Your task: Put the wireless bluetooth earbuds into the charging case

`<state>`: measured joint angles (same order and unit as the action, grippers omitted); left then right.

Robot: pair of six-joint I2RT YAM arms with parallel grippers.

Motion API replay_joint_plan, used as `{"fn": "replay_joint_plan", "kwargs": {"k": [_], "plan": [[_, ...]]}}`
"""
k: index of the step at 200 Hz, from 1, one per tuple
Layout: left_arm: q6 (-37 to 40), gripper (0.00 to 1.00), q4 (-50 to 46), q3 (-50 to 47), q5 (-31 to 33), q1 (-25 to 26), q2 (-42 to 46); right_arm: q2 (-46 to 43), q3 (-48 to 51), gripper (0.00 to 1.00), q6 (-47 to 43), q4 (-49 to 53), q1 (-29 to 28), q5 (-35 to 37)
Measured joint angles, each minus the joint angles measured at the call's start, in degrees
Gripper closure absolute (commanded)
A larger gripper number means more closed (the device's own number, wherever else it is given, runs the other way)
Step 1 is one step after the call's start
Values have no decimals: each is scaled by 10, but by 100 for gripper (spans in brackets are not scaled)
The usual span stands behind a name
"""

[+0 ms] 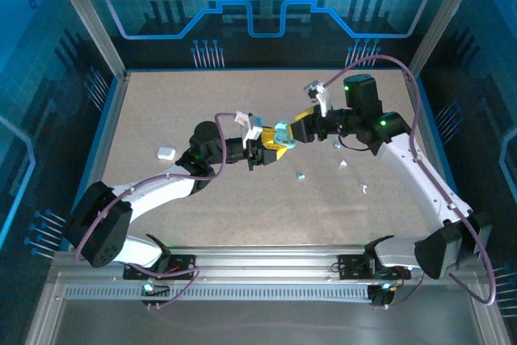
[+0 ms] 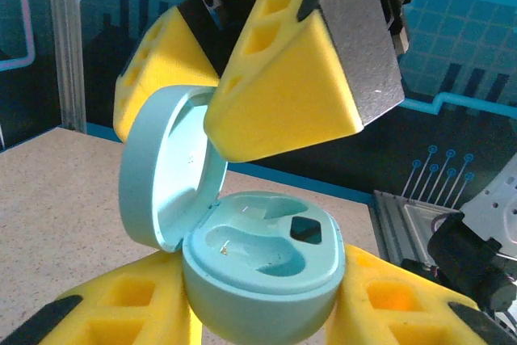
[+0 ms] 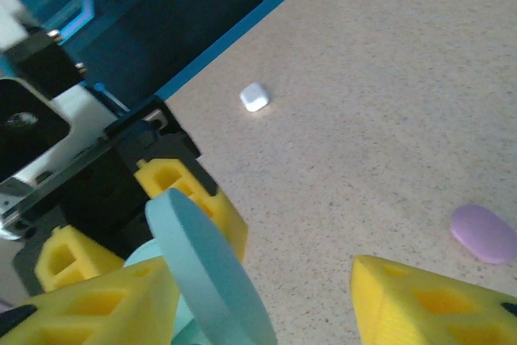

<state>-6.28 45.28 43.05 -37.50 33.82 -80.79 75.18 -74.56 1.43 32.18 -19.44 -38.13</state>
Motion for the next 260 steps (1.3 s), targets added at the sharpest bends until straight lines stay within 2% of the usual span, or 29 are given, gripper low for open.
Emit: {"fn": "replay_joint_plan", "kwargs": {"k": [31,65,123,154,176,186,209,260], "plan": [[-2,73,0,0,-13,0,0,9,-20,66,-90,33,0,-45],[-8,72,0,0,-23,0,0,14,-28,69,-160,66,0,-65],[-13,71,0,8,-50,1,0,25,-36,84,-238,91,0,-70],[-13,65,0,10,-57,1,0,26,-40,92,-261,97,0,-69],[-13,56,0,12,-57,1,0,26,-43,96,-270,99,0,-69],[-12,48,-3,14,-57,1,0,26,-43,96,-271,98,0,-68],[-14,41,-10,19,-56,3,0,24,-43,99,-272,96,-5,-63],[-14,36,-15,34,-57,3,-1,5,-42,99,-271,76,-21,-37]]}}
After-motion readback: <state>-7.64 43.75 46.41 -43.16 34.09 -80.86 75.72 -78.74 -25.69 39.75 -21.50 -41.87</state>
